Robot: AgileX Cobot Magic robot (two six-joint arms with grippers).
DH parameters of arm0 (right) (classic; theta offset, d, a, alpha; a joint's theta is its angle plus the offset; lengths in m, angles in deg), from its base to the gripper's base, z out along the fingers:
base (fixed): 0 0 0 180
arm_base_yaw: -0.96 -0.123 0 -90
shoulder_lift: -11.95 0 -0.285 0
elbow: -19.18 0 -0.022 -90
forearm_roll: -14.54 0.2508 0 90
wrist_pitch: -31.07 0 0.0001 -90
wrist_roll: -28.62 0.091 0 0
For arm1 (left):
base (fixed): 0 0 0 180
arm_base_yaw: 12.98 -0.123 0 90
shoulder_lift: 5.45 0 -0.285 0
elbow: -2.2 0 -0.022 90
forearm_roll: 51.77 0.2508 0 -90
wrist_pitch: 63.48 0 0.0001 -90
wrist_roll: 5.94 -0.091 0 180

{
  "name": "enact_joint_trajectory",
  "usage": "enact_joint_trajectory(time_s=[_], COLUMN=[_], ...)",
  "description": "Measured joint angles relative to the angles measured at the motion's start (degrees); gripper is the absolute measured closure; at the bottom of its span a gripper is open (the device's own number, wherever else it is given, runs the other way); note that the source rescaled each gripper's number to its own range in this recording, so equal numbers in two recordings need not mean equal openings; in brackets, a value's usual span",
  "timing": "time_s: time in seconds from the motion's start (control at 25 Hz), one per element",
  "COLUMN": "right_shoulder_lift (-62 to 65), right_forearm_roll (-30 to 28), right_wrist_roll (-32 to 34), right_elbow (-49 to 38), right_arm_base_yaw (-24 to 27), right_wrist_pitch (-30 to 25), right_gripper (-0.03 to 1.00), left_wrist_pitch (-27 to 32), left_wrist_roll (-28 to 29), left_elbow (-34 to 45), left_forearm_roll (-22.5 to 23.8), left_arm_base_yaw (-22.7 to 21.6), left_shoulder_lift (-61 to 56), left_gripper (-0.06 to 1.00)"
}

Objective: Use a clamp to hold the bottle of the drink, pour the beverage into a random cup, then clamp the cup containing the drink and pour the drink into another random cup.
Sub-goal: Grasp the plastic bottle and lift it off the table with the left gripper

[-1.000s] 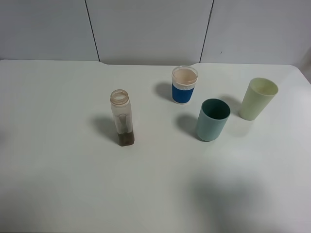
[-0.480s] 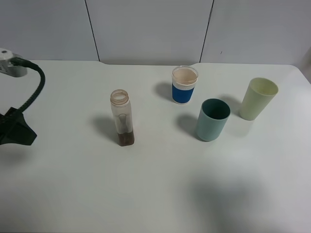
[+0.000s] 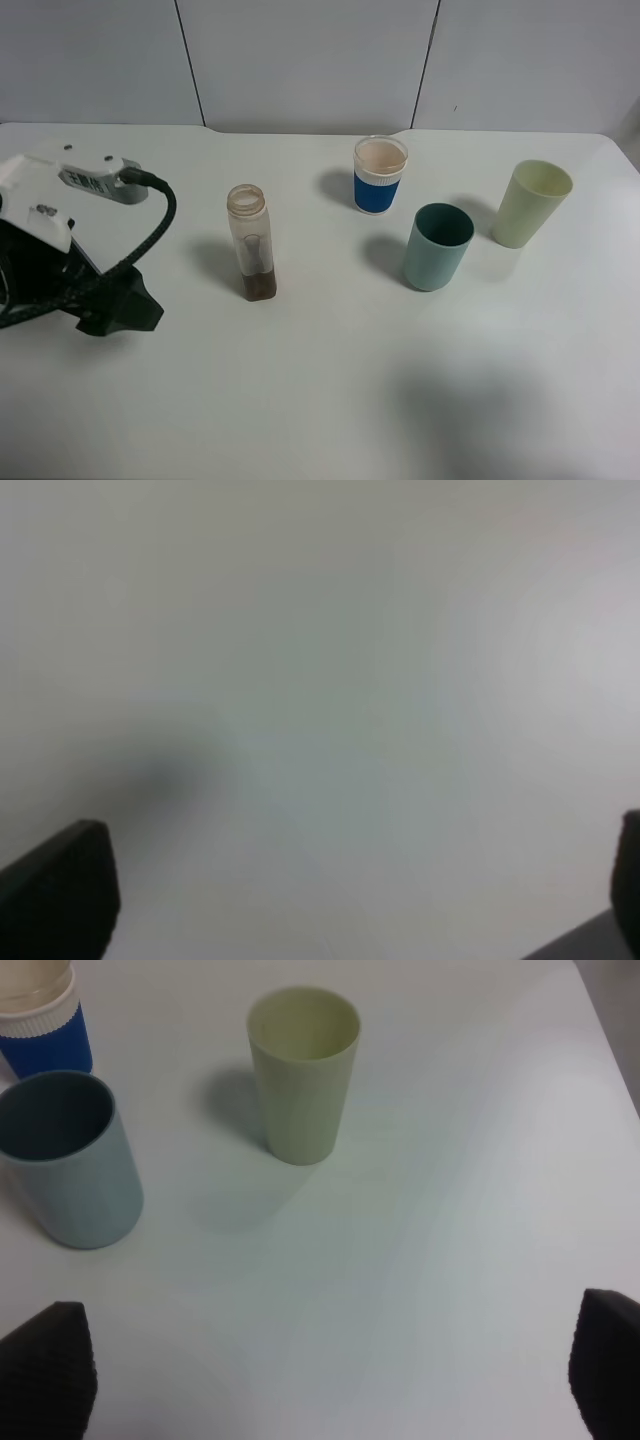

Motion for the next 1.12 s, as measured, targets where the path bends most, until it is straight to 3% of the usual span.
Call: enact_joint_trajectory(time_s=[0.28,0.6,0.76,1.12], right_shoulder_lift=[0.0,0.0,0.0,0.0], right_forearm_roll=[0.0,0.0,0.0,0.0], right_wrist_roll=[0.0,0.0,0.0,0.0], right_elbow=[0.0,0.0,0.0,0.0], right_arm_base_yaw=[0.0,0.0,0.0,0.0], right_wrist_pitch=[0.0,0.0,0.0,0.0], right_gripper=[0.16,0.16,0.16,0.16], left_wrist_pitch=[-16.8,-36.3,-43.9,-62.5], left_wrist_roll=[1.4,9.3,10.4,10.4], left_elbow=[7.4,14.7,15.1,15.0], left_forearm_roll=[-8.7,-10.5,-13.2,-27.6], left_arm_base_yaw=[7.6,14.6,16.3,21.5], left_shoulder_lift=[0.0,5.1,11.1,23.9], left_gripper=[-0.06,-0.06,-0.06,-0.06])
